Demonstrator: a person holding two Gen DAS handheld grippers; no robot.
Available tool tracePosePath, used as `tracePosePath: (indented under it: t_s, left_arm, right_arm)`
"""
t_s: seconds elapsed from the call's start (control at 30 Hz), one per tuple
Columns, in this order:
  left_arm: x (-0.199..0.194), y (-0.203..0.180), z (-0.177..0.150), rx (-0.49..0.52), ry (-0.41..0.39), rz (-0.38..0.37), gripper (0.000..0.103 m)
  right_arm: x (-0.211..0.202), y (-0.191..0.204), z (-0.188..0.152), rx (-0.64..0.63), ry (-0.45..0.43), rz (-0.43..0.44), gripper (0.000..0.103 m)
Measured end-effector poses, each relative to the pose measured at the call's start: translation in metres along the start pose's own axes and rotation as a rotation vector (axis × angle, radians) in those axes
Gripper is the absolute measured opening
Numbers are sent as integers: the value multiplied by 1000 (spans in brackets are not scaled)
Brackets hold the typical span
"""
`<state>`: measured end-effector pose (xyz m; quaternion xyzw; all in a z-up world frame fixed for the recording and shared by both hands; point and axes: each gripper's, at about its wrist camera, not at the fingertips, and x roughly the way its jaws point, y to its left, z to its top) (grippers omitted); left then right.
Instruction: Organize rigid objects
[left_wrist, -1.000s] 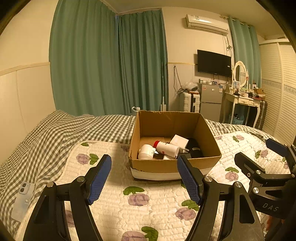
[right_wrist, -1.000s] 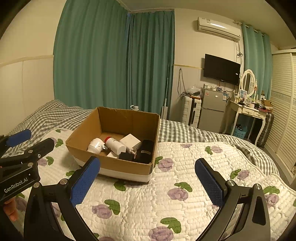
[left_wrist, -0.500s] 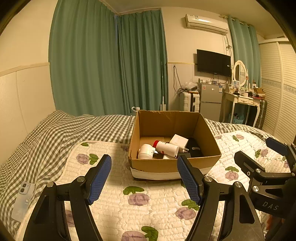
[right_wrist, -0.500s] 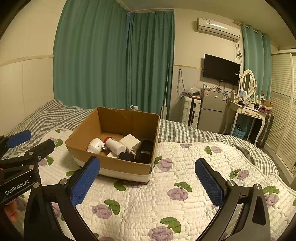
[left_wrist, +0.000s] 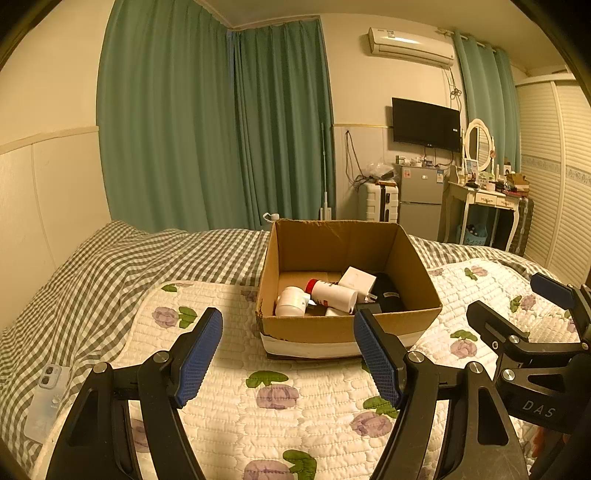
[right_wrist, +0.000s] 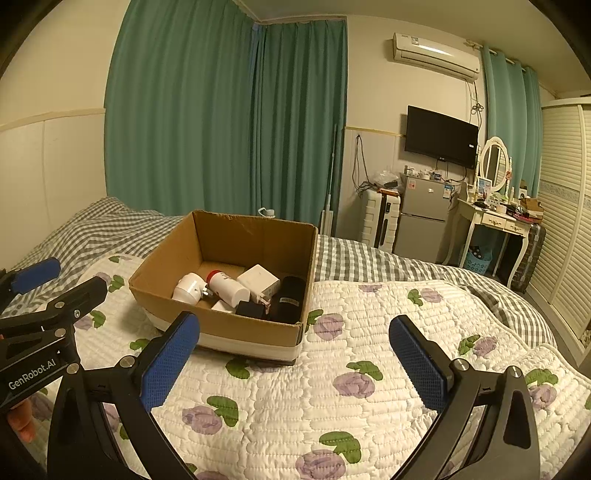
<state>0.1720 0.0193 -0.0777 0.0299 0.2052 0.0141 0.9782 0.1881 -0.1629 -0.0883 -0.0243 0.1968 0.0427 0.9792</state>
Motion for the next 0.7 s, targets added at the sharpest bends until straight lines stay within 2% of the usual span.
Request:
tracePosePath:
  t_s: [0.7]
  left_arm:
    - [2, 5, -3, -6, 5, 5, 76]
  right_arm:
    - [1, 1, -1, 2, 14, -7, 103]
